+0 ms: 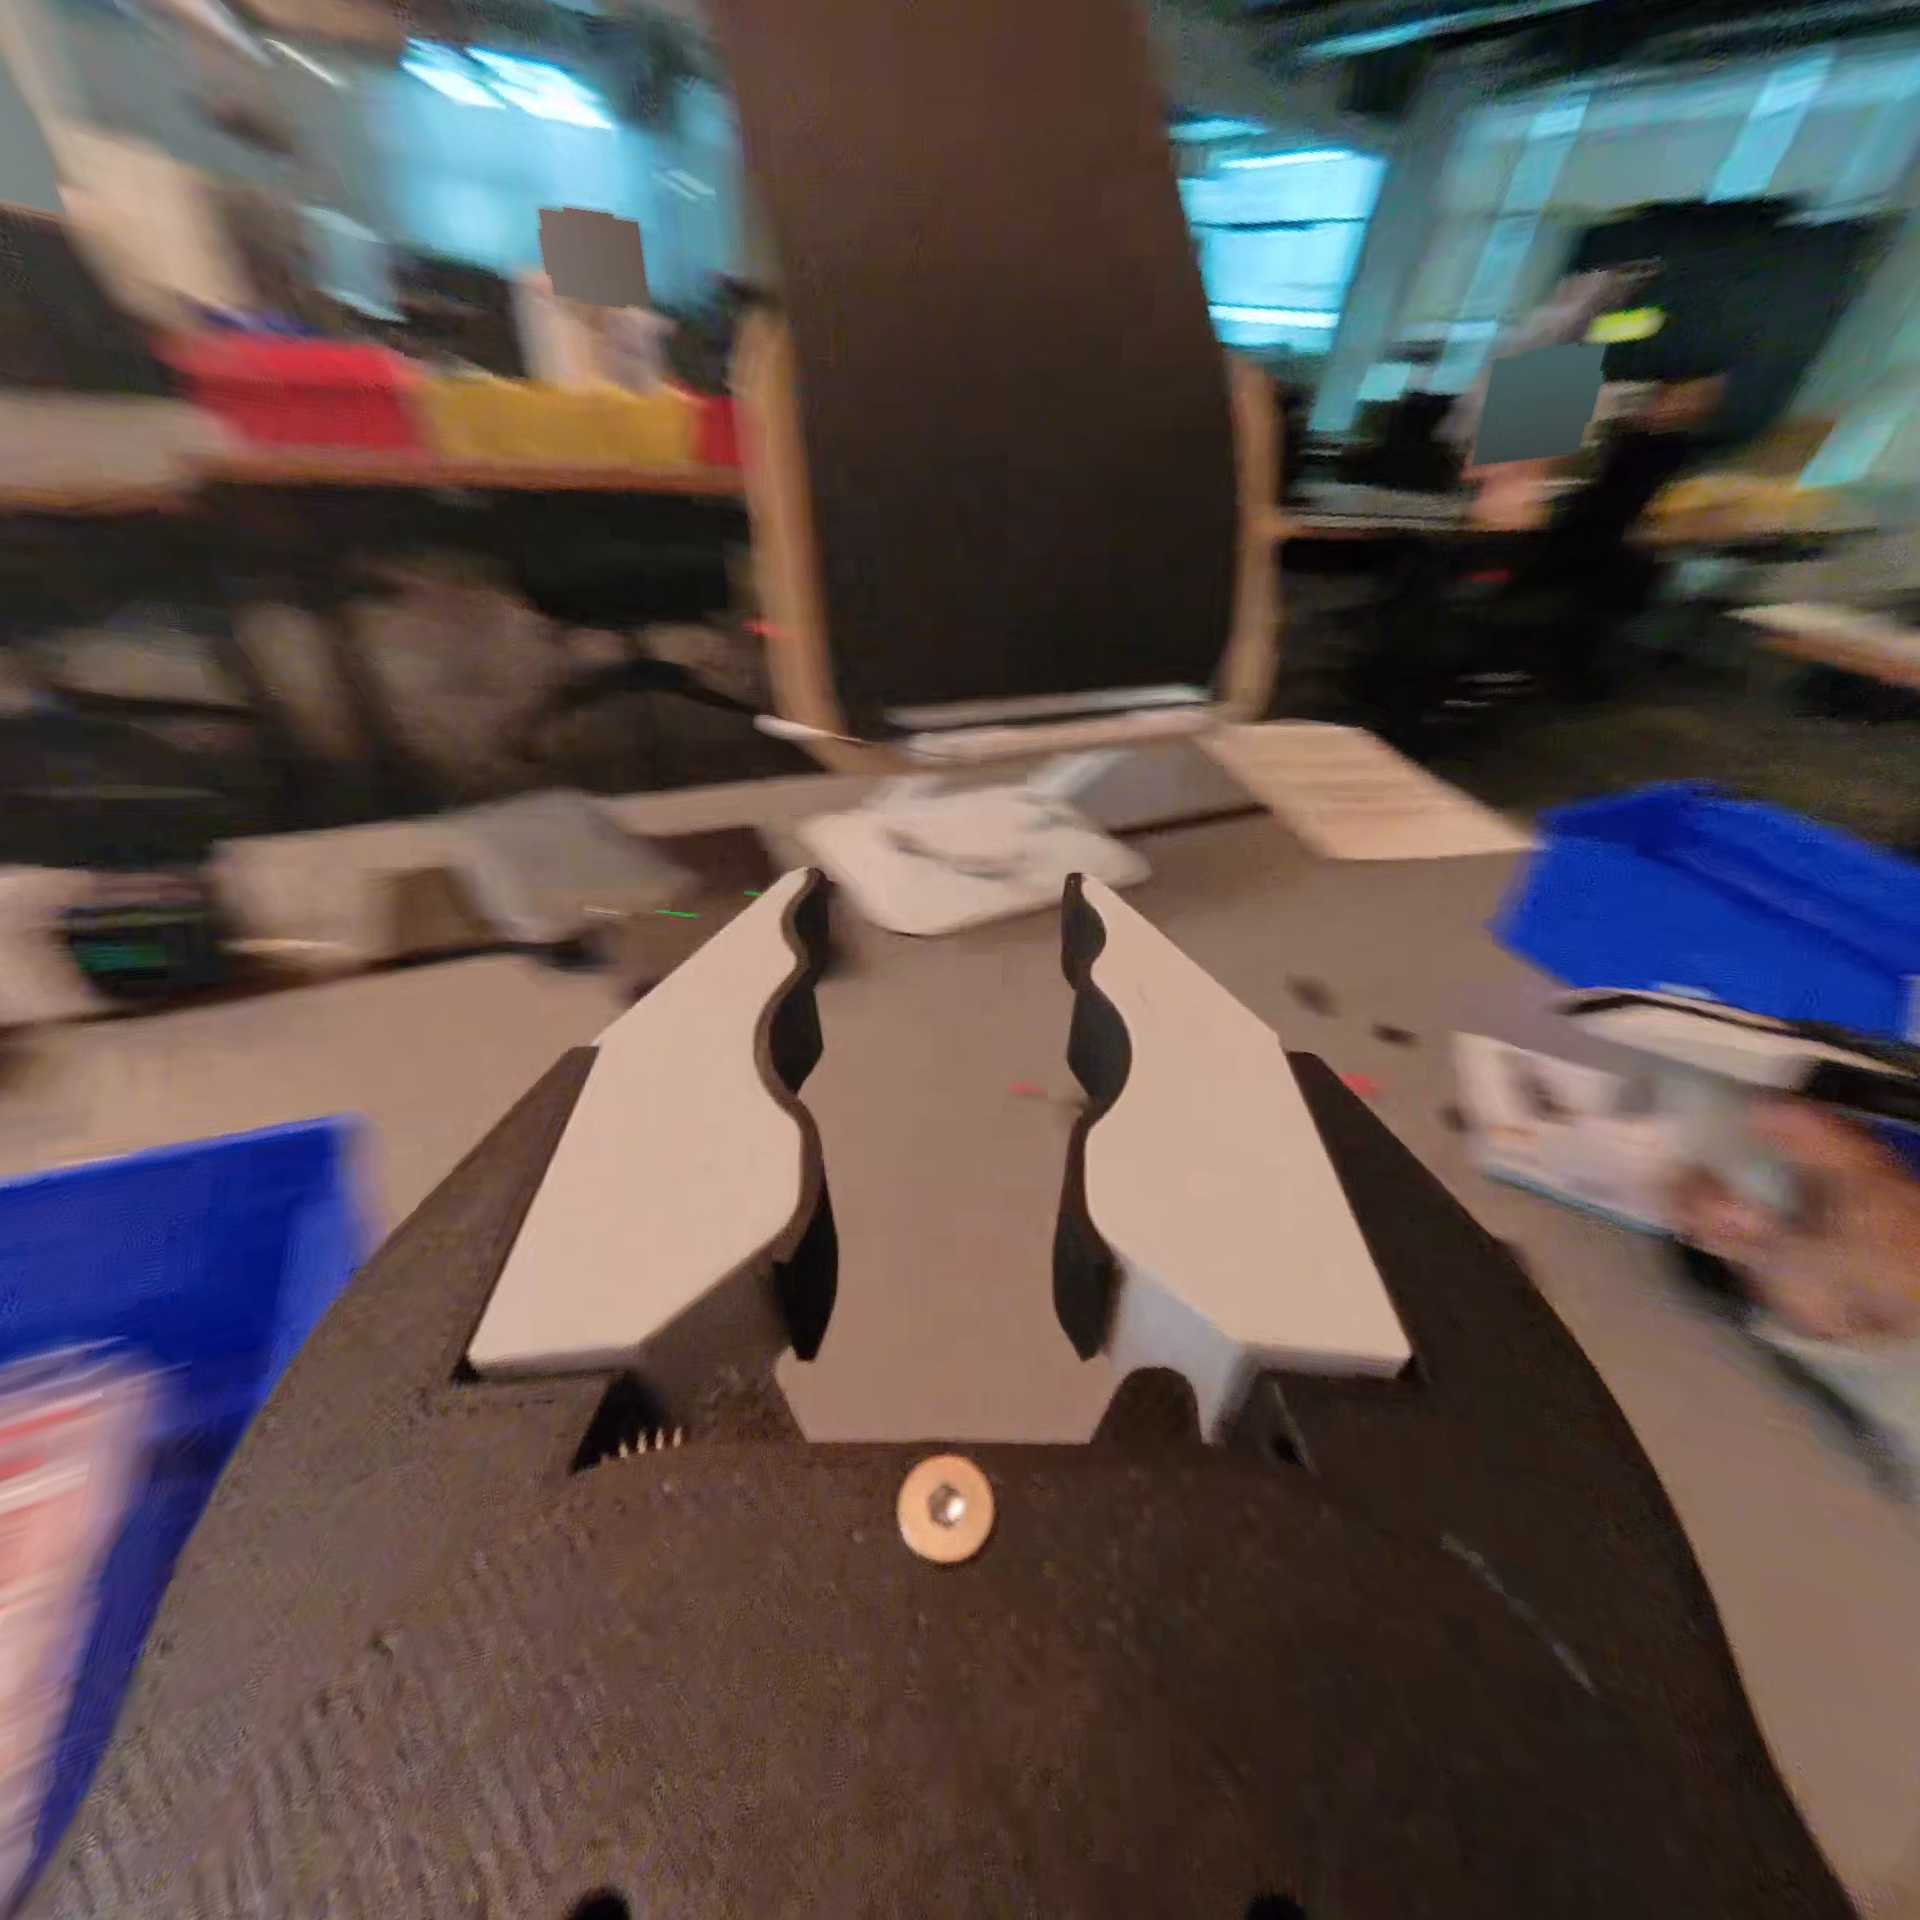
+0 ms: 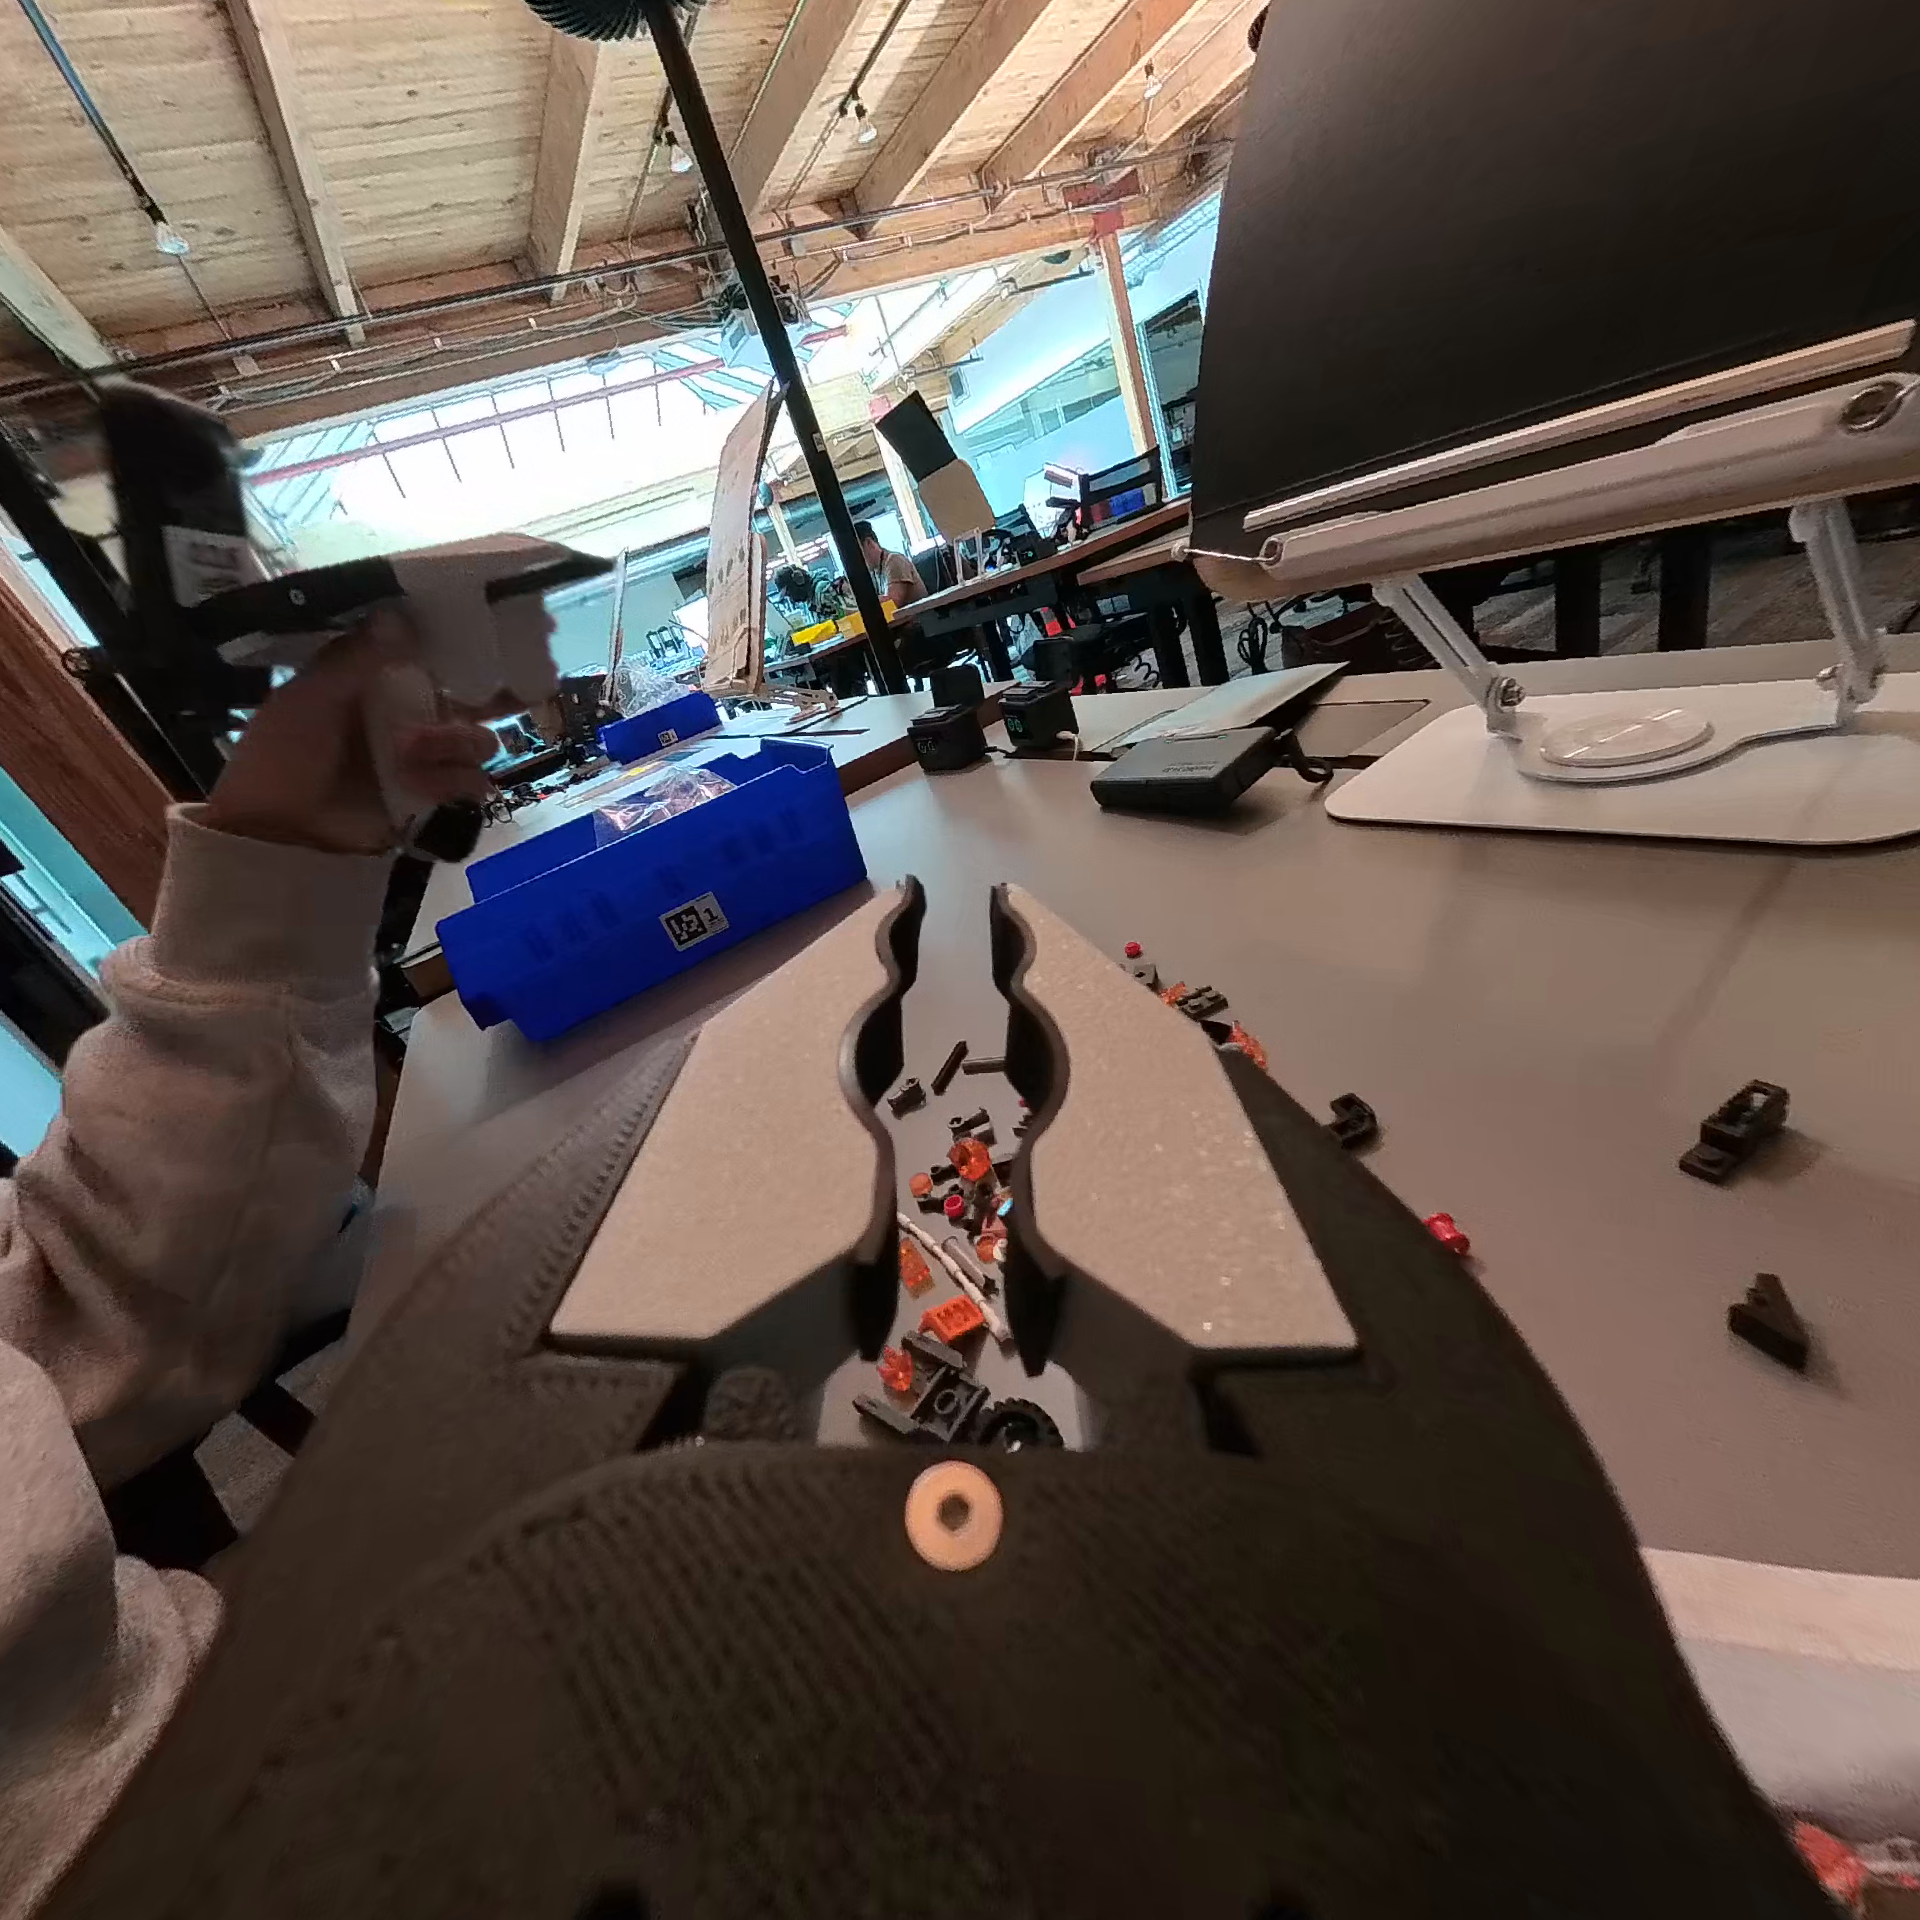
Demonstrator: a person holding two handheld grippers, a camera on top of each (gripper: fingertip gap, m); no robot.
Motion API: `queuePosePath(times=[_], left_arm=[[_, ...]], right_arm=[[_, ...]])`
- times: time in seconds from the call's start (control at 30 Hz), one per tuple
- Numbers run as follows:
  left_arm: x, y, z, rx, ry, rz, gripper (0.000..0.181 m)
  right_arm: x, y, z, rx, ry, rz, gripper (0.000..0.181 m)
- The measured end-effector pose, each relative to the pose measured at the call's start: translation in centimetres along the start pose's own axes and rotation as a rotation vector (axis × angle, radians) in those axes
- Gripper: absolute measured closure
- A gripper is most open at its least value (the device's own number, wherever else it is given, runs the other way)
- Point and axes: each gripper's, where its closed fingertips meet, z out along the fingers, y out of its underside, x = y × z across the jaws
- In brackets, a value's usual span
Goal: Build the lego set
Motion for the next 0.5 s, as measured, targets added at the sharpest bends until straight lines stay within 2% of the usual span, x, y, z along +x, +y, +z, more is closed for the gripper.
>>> queuePosePath(times=[0.07,0.1,0.23,0.27,0.3,0.33,0.43,0.5], left_arm=[[3.6,2.7,2.9,-0.084,0.171,-0.083,0.137],[4.6,4.6,4.3,-0.137,0.206,-0.093,0.137],[5.6,13.1,9.1,-0.353,0.162,0.015,0.136],[5.7,14.6,9.8,-0.382,0.151,0.049,0.139],[5.7,15.7,10.5,-0.387,0.134,0.065,0.153],[5.4,16.4,11.0,-0.382,0.099,0.060,0.177],[3.9,16.9,11.6,-0.354,0.058,-0.064,0.181],[3.3,15.8,11.6,-0.279,0.083,-0.166,0.181]], right_arm=[[0.1,0.0,-0.1,0.000,0.008,-0.008,0.170],[0.2,-0.1,-0.2,-0.001,0.014,-0.012,0.170],[0.9,0.0,-0.5,-0.012,0.054,-0.020,0.168],[1.2,0.1,-0.6,-0.025,0.065,-0.025,0.167],[1.6,0.4,-0.7,-0.049,0.081,-0.038,0.165],[2.2,0.9,-0.7,-0.094,0.110,-0.071,0.161],[6.1,3.2,-1.5,-0.313,0.296,-0.240,0.160],[7.7,3.6,-2.3,-0.387,0.363,-0.294,0.159]])
